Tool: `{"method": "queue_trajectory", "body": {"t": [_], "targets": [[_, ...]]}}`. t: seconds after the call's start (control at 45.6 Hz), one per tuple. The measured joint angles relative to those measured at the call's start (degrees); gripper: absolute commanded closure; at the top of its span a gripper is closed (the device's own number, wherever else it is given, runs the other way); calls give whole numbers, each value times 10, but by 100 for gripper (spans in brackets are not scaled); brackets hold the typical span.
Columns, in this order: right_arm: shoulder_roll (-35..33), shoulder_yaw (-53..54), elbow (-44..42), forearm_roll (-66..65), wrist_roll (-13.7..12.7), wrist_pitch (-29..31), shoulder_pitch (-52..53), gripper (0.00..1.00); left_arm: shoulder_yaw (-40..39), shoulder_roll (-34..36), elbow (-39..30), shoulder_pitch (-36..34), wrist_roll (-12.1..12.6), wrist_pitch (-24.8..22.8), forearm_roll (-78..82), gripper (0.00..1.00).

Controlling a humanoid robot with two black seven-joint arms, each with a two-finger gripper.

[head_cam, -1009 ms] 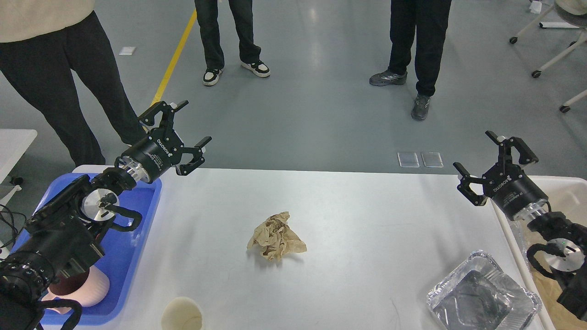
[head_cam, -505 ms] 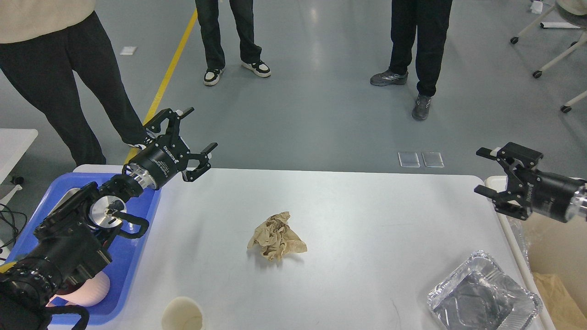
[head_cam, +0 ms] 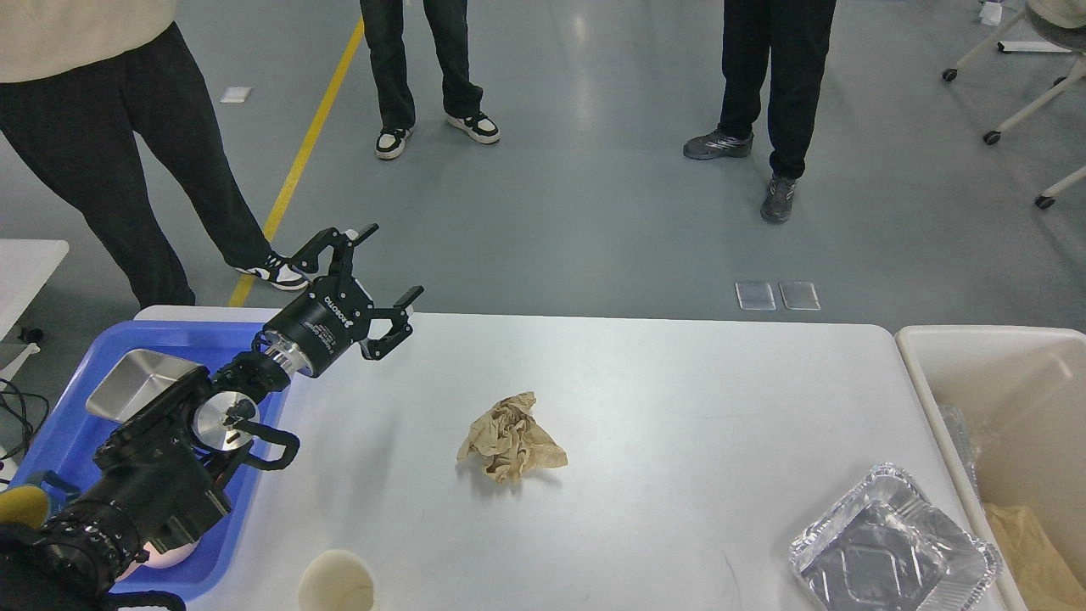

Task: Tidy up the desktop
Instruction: 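Move the right gripper down toward the foil tray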

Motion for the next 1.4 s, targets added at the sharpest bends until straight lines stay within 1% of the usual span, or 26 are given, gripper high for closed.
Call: {"method": "queue_trajectory", "body": {"t": [0.154, 0.263, 0.395, 0.526, 0.57, 0.592, 0.68, 0.855, 1.053, 1.25, 1.404], "targets": [[-17, -21, 3, 0, 0, 1, 0, 0, -1, -2, -1, 0, -1, 0, 0, 3], [-13, -34, 0, -1, -1, -7, -1, 0, -1, -2, -1, 1, -4, 0, 0, 3], [2, -61, -3, -3, -5, -42, -3, 0, -1, -3, -2, 3, -8, 0, 0, 3], [37, -80, -14, -14, -14, -76, -15, 0, -1, -2, -2, 11, -9, 0, 0, 3], [56, -82, -30, -27, -15, -83, -21, 0, -1, -1, -2, 12, -9, 0, 0, 3], [82, -83, -49, -45, -15, -89, -25, 0, -1, 0, -2, 14, -9, 0, 0, 3], [144, -83, -96, -95, -15, -98, -26, 0, -1, 2, -2, 18, -9, 0, 0, 3], [284, -79, -201, -252, -9, -121, -24, 0, 0, 3, -1, 22, -9, 2, 0, 3], [409, -79, -285, -419, -1, -159, -20, 0, 0, 8, -1, 36, -10, 5, 1, 3], [492, -84, -360, -493, 10, -198, -12, 0, -1, 11, -1, 48, -10, 6, 0, 3], [529, -85, -395, -524, 15, -212, -6, 0, -4, 12, -1, 60, -12, 7, 0, 3]]}}
